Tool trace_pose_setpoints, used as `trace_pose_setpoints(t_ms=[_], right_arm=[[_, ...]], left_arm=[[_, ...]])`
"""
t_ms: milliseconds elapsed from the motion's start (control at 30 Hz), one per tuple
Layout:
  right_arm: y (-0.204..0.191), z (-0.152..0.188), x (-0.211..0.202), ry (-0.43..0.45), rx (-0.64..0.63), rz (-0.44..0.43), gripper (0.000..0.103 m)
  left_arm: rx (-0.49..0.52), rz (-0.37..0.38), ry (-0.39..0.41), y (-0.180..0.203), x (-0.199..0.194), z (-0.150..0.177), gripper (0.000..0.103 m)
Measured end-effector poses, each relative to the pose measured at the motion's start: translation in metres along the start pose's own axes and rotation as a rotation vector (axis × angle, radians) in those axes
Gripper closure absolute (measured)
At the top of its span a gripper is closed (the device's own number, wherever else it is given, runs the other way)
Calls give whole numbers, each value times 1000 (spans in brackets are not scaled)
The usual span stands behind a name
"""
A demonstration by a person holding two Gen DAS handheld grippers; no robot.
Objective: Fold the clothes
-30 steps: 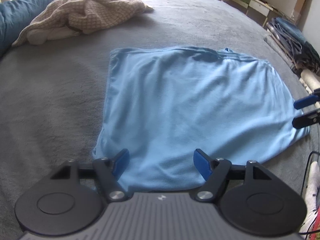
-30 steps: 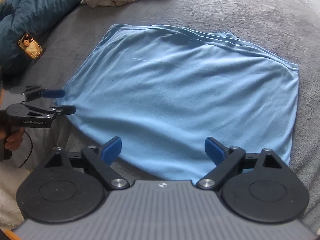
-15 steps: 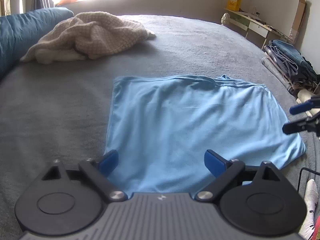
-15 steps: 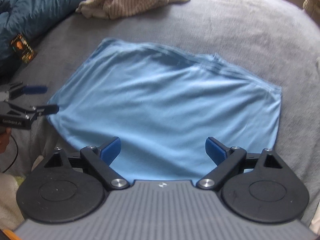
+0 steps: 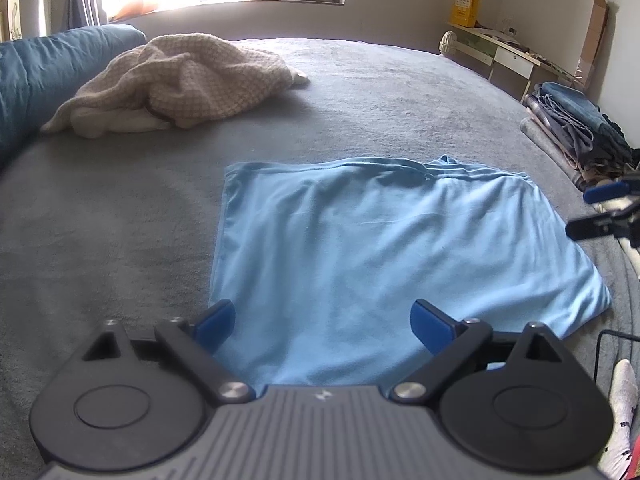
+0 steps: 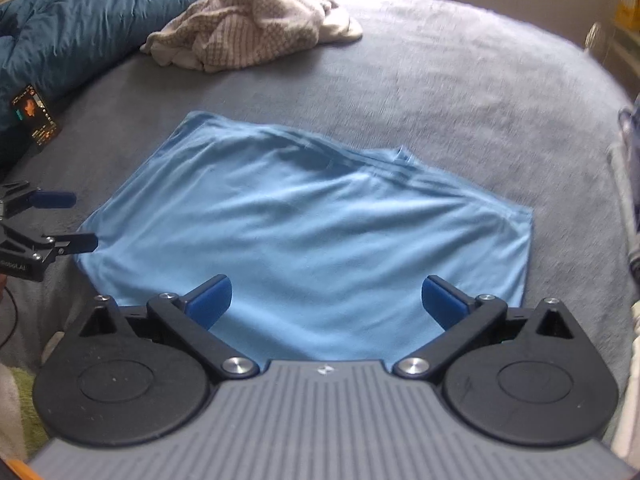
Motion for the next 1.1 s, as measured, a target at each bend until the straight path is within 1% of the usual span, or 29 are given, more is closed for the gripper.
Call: trace_pose_setpoints(t_ms=[200, 333, 367, 500, 667, 800, 967, 1100], right_arm=[[-3, -9, -8, 56, -21, -10, 1], [-3, -14, -10, 85, -38, 45, 1], [-3, -14, -11, 89, -41, 46, 1], [0, -17, -12, 84, 1, 4, 1], [2, -18, -14, 97, 25, 1, 1], [-4, -17, -17, 128, -11, 14, 1], [-15, -14, -19, 144, -82, 13, 1], [-17, -14, -20, 148, -96, 10, 1]], left_arm=[[-14, 11, -7, 0, 1, 0, 7], [-27, 21, -8, -2, 2, 1, 7], [-27, 20, -7, -2, 1, 1, 7], [-28, 18, -8, -2, 2, 1, 7], [-25, 16, -6, -2, 2, 1, 7], [-28, 20, -4, -1, 1, 1, 7], [-17, 19, 5, 1, 0, 1, 6], [-9, 20, 18, 4, -3, 1, 5]])
Point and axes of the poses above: each gripper's, at about its wrist camera, not at the fingertips, and x roughly the way its jaws point, y to its right, z to its underside, the point moved 4 cm from there along x, roughly the way its jaws point, and after that the axes turned 12 degrees about x, right-handed, at the moved point
